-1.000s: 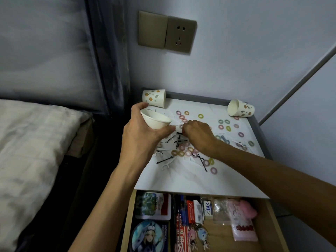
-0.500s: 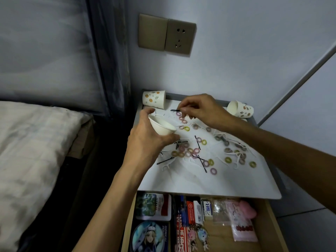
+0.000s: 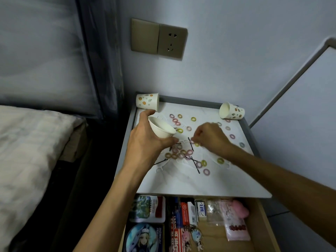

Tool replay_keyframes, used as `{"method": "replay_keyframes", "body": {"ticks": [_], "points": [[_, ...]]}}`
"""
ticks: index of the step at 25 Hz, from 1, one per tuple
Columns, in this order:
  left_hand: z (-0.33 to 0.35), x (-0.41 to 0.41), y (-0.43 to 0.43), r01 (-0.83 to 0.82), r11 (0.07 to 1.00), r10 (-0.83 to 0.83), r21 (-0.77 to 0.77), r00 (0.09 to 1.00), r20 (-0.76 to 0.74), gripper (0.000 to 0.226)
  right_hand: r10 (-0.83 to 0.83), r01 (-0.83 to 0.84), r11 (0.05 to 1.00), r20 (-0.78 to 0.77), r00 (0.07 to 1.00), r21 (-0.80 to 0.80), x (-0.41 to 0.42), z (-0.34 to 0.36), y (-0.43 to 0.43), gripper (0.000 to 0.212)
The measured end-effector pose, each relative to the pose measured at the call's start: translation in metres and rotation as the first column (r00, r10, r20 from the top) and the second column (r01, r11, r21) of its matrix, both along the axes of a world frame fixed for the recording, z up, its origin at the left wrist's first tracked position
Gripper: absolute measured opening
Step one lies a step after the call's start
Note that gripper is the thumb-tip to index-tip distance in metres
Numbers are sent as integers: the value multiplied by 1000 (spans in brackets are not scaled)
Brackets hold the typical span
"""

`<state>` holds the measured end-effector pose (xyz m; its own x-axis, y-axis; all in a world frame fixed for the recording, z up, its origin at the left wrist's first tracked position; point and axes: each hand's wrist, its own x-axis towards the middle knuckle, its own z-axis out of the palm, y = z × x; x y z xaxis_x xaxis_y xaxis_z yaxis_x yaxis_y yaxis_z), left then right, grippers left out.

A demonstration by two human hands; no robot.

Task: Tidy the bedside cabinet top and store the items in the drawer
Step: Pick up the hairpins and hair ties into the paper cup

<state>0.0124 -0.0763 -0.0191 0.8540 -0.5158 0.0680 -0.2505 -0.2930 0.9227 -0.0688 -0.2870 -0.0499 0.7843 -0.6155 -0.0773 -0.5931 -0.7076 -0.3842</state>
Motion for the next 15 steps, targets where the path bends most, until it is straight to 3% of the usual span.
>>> {"method": "replay_keyframes", "body": {"ticks": [4, 6, 10, 13, 15], "points": [[1, -2, 0, 3, 1000, -3, -9, 1000, 0, 89, -144, 140, 985, -23, 989, -104, -1, -43, 8, 29], [1, -2, 1, 3, 1000, -3, -9, 1000, -1, 89, -172, 165, 969, -21, 985, -186, 2, -46, 11, 26], [2, -1, 1, 5, 1000, -5, -14, 1000, -14, 89, -126, 42, 908, -175, 976, -416, 1, -37, 13, 8], [3, -1, 2, 1, 1000, -1, -19, 1000, -19, 89, -66, -68, 898, -284, 956, -435, 0, -32, 13, 18], [3, 0, 4, 0, 1000, -1, -28, 999, -34, 90, -84, -19, 924, -251, 964, -383, -3, -27, 10, 16]]}}
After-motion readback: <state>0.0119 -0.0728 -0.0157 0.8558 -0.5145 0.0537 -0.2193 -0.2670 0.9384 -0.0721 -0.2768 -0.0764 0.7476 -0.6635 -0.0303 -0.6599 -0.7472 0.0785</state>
